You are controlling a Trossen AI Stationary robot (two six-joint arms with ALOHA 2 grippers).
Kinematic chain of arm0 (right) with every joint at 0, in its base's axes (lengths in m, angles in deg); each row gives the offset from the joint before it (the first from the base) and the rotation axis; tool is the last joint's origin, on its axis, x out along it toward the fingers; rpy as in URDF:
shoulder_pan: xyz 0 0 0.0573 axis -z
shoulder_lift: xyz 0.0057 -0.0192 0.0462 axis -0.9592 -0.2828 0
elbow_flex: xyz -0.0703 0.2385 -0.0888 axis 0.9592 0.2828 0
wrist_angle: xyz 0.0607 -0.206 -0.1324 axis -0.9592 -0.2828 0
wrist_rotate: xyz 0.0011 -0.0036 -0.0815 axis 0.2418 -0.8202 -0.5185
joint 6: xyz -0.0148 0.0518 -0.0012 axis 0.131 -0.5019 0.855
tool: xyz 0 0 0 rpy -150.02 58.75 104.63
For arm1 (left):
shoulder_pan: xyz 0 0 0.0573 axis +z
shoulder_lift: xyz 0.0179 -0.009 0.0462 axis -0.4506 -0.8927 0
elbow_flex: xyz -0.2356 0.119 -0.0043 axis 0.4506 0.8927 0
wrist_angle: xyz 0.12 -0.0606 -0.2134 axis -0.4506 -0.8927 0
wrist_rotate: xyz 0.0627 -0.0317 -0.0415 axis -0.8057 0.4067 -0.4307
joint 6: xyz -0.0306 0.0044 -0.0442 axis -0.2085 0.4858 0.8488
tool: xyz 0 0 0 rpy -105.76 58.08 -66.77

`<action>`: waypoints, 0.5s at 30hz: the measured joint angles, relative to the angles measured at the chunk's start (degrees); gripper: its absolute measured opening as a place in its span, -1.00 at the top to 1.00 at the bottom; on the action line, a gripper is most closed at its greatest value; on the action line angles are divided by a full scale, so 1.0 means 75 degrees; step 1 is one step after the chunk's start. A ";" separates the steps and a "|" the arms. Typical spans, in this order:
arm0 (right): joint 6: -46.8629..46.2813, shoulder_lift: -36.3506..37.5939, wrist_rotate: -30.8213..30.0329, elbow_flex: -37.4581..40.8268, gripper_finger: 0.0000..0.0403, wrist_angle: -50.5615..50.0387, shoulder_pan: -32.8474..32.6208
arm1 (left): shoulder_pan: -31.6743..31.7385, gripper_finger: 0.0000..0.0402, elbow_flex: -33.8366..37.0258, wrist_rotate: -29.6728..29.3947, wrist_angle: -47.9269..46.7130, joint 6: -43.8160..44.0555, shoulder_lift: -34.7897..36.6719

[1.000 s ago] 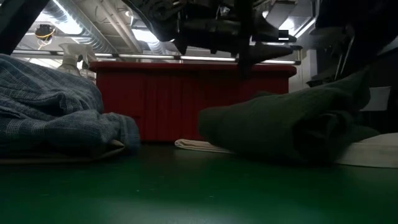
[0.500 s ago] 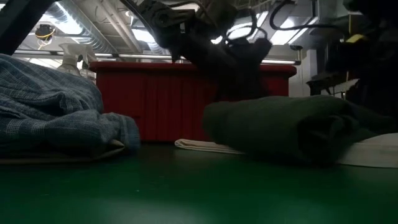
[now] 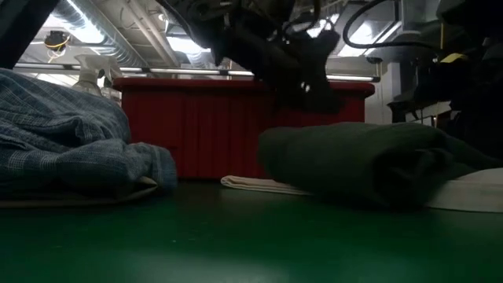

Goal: Fold Laundry from Bin
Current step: Fold the green polo shirt

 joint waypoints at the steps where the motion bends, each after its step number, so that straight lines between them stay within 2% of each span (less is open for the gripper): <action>1: 0.0003 0.0021 0.0043 -0.0048 0.29 -0.0068 0.0000 | -0.0026 0.54 0.0000 0.0086 0.0012 0.0014 0.0098; 6: 0.0356 0.0205 0.0247 -0.0534 0.29 -0.0274 0.0000 | -0.0383 0.54 -0.0003 0.0484 0.0076 0.0068 0.0472; 15: 0.1320 0.0348 0.0111 -0.1441 0.29 -0.0232 0.0000 | -0.1393 0.54 0.0000 0.0690 0.0003 0.0536 0.0436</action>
